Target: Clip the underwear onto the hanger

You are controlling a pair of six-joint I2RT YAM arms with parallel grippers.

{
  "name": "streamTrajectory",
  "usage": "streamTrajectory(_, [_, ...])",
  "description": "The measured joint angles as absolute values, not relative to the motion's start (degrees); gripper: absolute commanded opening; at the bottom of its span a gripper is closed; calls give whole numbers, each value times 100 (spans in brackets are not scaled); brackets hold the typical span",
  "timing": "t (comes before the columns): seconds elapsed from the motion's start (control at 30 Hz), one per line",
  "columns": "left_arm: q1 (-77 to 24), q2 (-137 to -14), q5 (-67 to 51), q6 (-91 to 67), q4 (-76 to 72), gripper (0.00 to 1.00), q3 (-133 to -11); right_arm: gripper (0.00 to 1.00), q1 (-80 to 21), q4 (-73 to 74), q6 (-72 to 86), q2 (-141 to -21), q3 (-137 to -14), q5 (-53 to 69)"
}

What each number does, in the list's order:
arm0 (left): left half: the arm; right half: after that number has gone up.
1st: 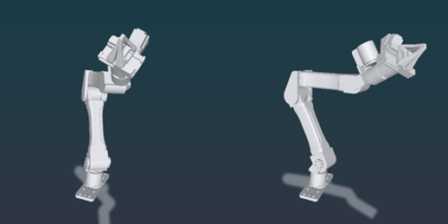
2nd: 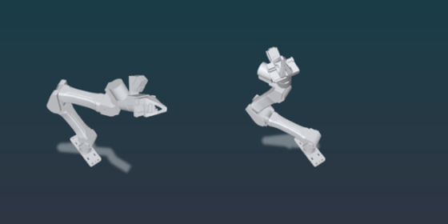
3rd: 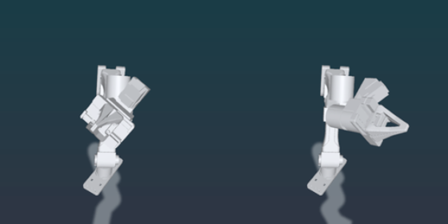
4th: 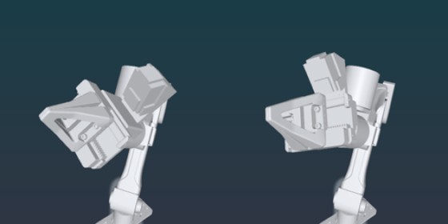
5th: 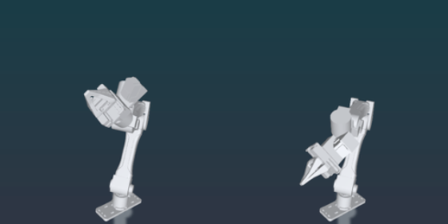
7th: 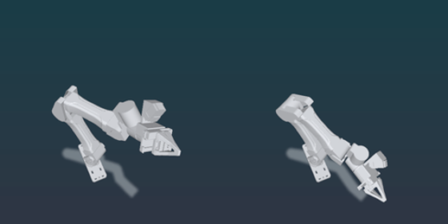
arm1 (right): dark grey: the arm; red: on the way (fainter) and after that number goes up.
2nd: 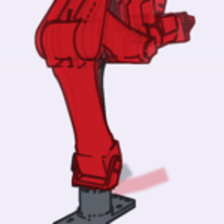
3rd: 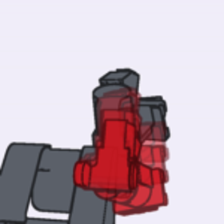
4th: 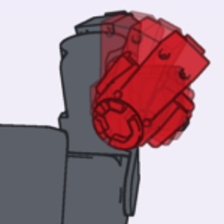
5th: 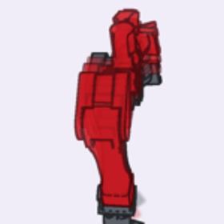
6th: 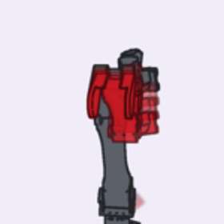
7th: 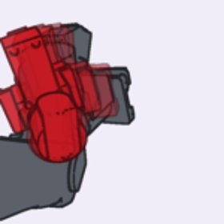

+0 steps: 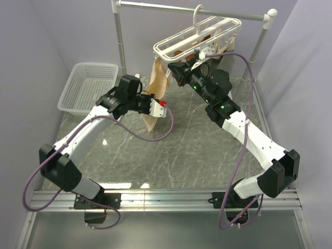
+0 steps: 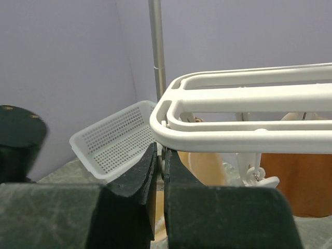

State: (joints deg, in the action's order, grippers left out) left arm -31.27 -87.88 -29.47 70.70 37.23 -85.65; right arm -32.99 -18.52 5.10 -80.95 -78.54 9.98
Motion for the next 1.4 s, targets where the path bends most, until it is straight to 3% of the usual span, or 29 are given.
streamTrajectory(0.13, [-3057,-8226,-3103,6687,2969,0,-7811,0,-3284,-1793,550,-8095,-7854,991])
streamTrajectory(0.27, [-3114,-8320,-3212,6779,2967,0,-7843,0,-3284,-1785,591,-8095,-7854,993])
streamTrajectory(0.57, [-3795,-10108,-2364,7463,4141,1,-9188,0,-3284,-1774,635,-8106,-7870,1041])
streamTrajectory(0.7, [-3962,-10702,-1975,7625,4541,14,-9651,0,-3284,-1712,628,-8110,-7870,1050])
streamTrajectory(0.93, [-3970,-11187,-1461,7841,5011,24,-10390,0,-3286,-1680,607,-8149,-7887,1052])
streamTrajectory(1.17, [-3972,-11561,-1035,8088,5367,44,-10737,0,-3286,-1673,569,-8202,-7946,1057])
streamTrajectory(1.4, [-3972,-11692,-711,8401,5476,51,-10901,0,-3286,-1671,569,-8202,-7950,1057])
